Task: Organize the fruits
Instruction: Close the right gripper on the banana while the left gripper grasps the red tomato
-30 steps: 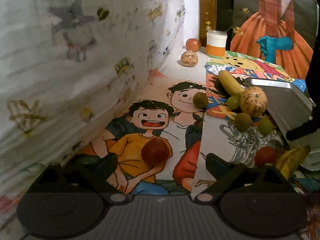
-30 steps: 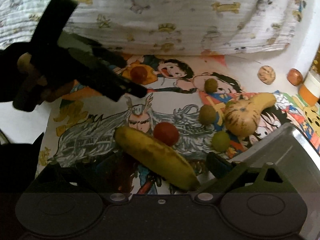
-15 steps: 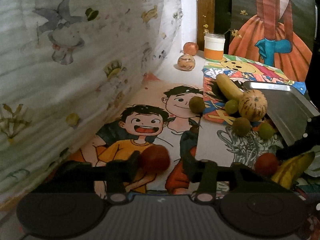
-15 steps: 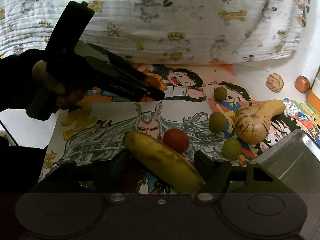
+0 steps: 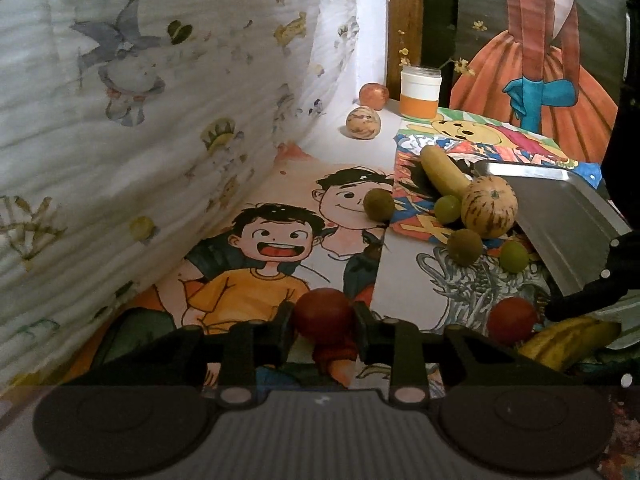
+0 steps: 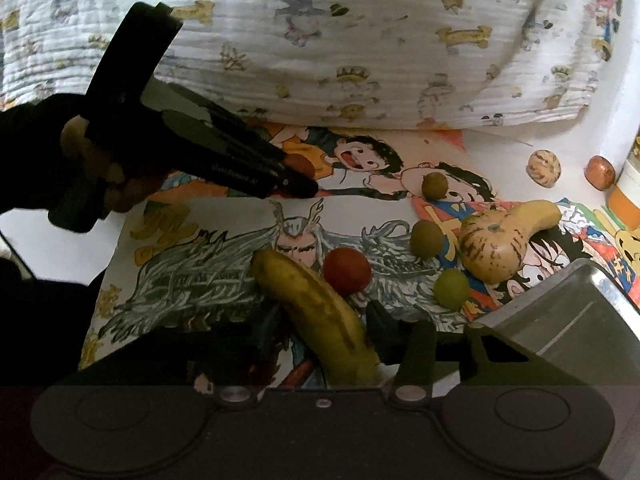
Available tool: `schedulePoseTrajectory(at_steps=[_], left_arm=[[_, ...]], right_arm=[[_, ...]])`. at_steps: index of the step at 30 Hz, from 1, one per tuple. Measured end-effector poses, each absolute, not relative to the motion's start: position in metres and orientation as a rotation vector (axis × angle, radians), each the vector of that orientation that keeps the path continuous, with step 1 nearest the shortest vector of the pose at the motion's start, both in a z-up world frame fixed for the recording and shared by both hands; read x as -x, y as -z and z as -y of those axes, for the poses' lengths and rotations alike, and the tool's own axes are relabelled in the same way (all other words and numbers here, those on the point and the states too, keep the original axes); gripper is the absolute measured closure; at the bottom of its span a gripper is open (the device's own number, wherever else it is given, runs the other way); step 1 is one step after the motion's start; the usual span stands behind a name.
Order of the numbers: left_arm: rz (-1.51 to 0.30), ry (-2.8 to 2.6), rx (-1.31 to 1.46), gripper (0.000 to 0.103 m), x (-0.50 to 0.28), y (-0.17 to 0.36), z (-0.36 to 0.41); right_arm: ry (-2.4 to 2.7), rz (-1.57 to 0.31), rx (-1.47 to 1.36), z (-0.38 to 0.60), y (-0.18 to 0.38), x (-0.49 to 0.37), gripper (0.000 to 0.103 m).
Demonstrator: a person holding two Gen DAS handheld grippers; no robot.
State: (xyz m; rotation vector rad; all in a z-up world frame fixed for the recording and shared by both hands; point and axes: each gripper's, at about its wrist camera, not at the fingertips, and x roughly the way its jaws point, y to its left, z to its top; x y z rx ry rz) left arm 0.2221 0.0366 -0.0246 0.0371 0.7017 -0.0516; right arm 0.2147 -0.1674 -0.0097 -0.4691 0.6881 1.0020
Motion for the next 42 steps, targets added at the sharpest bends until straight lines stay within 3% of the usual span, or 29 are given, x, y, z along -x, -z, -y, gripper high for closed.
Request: schedulePoseTrajectory(at_steps=[9,18,33,42], left_arm=[[-0.696,0.058,-0.020,0.069,-0.210,0.019,-0.031],[-0.699,0.049,0.011,0.069,-0.198,0.016,-0.026],[-0.681,0.039,0.025,0.069,-0.187,0.003,-0.011],[-0.669,0.058,0.022,0.069,-0.187,-0.002,0.005]], right_arm=[[-1.065,-0.719,0.464,0.167,0.014,-0.224,0.058],[-0.966,-0.701,0.386,0.174,0.016,-0.211,0.069],[-0.842,-0.666,0.021,0.204,0.010,-0.195,0.070],[-0.810,-0.666,-0.026,0.221,0.013,-0.182,0.070]])
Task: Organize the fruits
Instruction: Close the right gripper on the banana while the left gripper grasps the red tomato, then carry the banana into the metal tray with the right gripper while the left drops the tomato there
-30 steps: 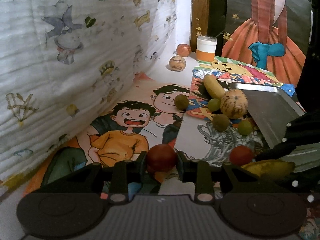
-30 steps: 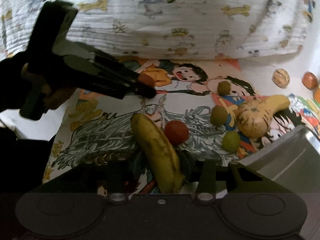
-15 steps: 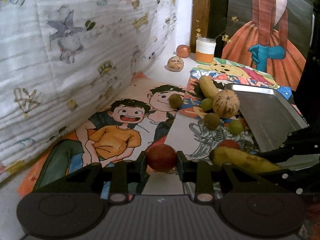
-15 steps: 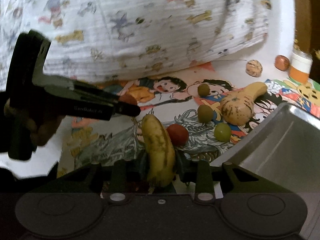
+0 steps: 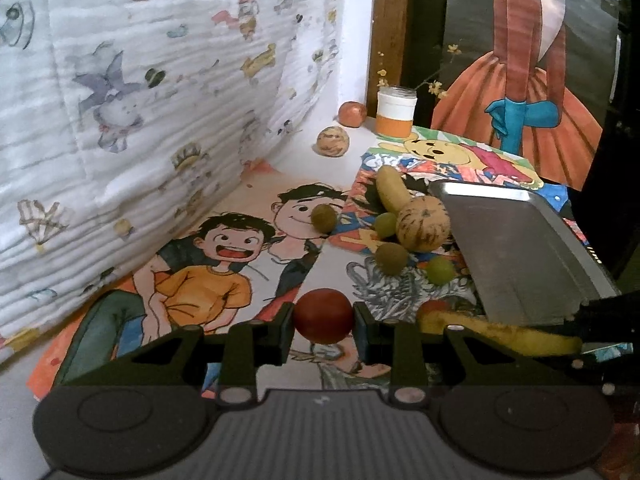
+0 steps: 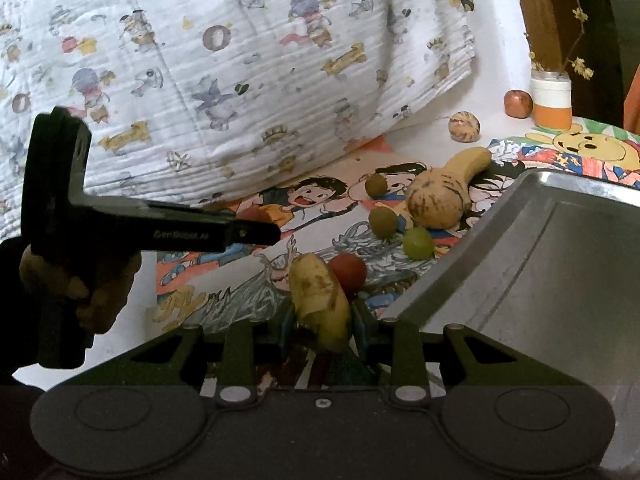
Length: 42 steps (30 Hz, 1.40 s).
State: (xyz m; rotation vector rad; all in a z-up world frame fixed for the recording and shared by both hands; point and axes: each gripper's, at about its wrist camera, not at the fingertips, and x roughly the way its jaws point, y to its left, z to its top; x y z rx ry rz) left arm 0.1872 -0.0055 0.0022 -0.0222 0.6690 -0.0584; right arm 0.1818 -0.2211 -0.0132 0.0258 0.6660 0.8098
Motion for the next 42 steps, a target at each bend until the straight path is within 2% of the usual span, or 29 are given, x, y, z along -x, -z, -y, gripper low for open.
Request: schedulePoseTrajectory(at_steps=[23,42], left_arm=[[-0.658,0.102,0.030,0.069,-0.192,-0.010,0.027],[-0.713,0.423,-0.056,0.069,-0.214,0.006,0.132]], right_arm=[[-0.642,-0.524,-0.142,0.269,-0.003,-0.176,0.071],[-0.341,-0.519,-0.215,0.344,0.020,-0.175,0.071]])
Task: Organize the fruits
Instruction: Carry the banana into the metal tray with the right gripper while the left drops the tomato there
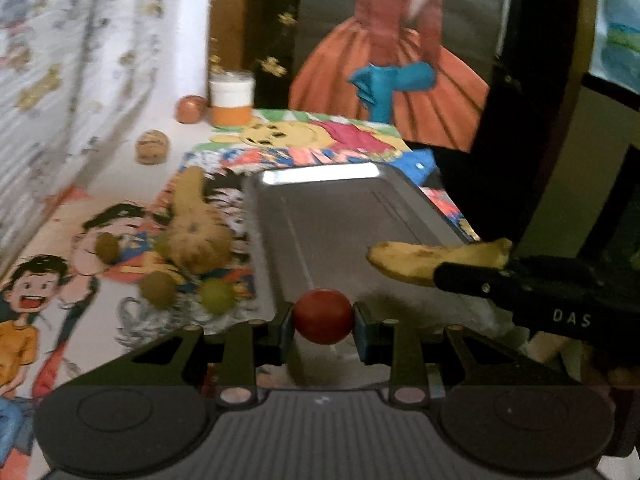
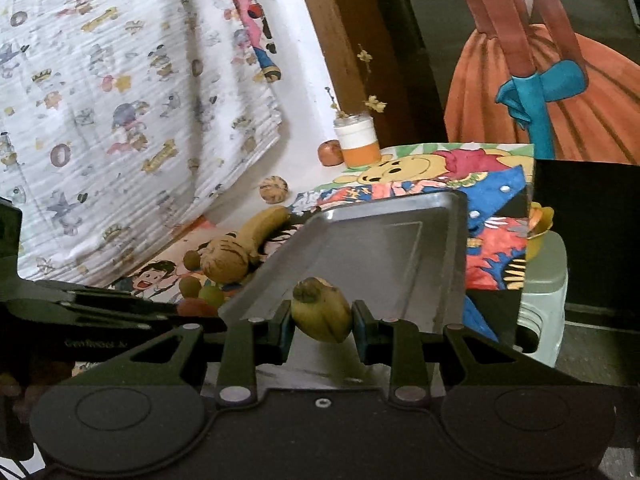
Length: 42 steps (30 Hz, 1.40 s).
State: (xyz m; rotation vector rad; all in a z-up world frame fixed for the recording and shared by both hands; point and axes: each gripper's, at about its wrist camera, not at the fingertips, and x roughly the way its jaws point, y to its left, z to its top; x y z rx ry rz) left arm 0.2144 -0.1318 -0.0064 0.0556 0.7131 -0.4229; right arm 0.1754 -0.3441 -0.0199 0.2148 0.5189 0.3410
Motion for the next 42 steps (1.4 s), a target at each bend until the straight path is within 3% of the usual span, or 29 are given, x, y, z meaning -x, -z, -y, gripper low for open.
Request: schedulePoseTrajectory(at_steps=[12,17,19,21,23,25,28,31,42], left_arm=[[-0.778,0.418,-0.073,0.068,-0.215,0.020,0.142],[-0.767,0.428,-0.040,0.049,-0.215,0.016,0.135],[-0.753,0.420,-0.019,0.040,-0.214,0.012,0.131],[-0.727,0.394,-0.003,0.038,-0.211,0.006,0.124],[-0.704,0.371,0.042,0.036,-0.205,-0.003,0.112],[-0.674,0.326,0.089,0.021,-0.194,-0.013,0.099],[-0.621,0.225,0.118,0.011,-0.173,-0.025,0.082],[-0.584,0.112,0.116,0.001,-0.149,-0.034,0.067],[-0.519,-0.166,0.126,0.000,-0.074,-0.045,0.014]], right_arm=[[-0.326,-0.537,-0.229,0.349,0.027,-0.168,0.070],[-0.308,-0.531,-0.225,0.349,0.026,-0.165,0.065],[-0.312,-0.518,-0.220,0.350,0.024,-0.165,0.055],[-0.320,-0.506,-0.215,0.349,0.023,-0.165,0.053],[-0.326,-0.495,-0.216,0.348,0.021,-0.163,0.043],[-0.333,-0.486,-0.212,0.345,0.015,-0.160,0.020],[-0.368,-0.467,-0.178,0.336,0.006,-0.153,0.005],[-0.402,-0.468,-0.167,0.326,-0.003,-0.148,0.001],[-0.408,-0.514,-0.114,0.285,-0.025,-0.117,0.000]])
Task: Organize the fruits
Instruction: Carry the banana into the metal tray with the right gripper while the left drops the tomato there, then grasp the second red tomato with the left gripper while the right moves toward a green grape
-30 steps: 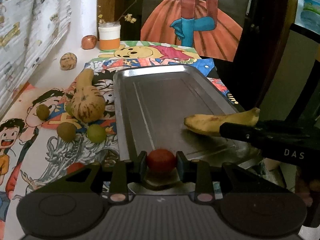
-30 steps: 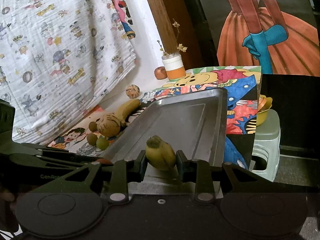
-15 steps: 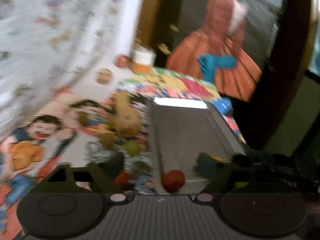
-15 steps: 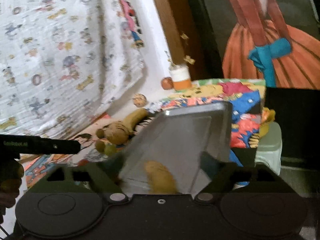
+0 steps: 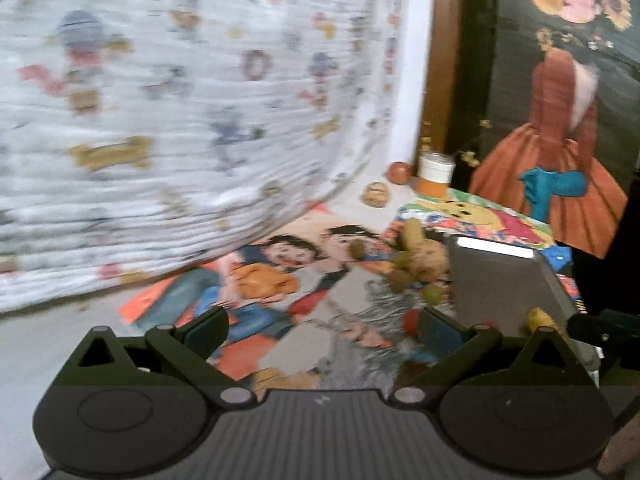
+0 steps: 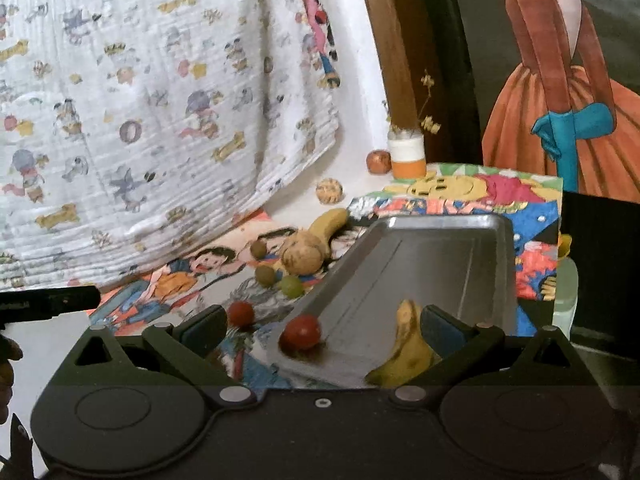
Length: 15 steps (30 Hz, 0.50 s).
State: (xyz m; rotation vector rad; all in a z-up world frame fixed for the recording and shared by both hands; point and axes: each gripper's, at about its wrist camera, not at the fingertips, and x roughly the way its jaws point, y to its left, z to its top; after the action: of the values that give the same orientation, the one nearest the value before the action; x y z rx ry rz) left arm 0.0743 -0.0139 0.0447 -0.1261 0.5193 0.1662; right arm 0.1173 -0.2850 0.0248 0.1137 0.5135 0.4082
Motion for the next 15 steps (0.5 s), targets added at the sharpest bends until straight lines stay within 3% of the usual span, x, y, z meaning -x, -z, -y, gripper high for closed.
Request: schedulePoseTrajectory(at_steps=[7,15], left_arm=[[-0.566,-0.332,0.110,0.000,-0.044,-0.043,-0.005],[-0.637,-0.371,0.150,0.000,-0.029,-0.029,-0.032]], right_arm=[[-0.523,-0.646,-0.095,0.246,-0.029,-0.124,0.000],[-0.526,-0.616,0.032,0.212,-0.037,-0.101,0.000]])
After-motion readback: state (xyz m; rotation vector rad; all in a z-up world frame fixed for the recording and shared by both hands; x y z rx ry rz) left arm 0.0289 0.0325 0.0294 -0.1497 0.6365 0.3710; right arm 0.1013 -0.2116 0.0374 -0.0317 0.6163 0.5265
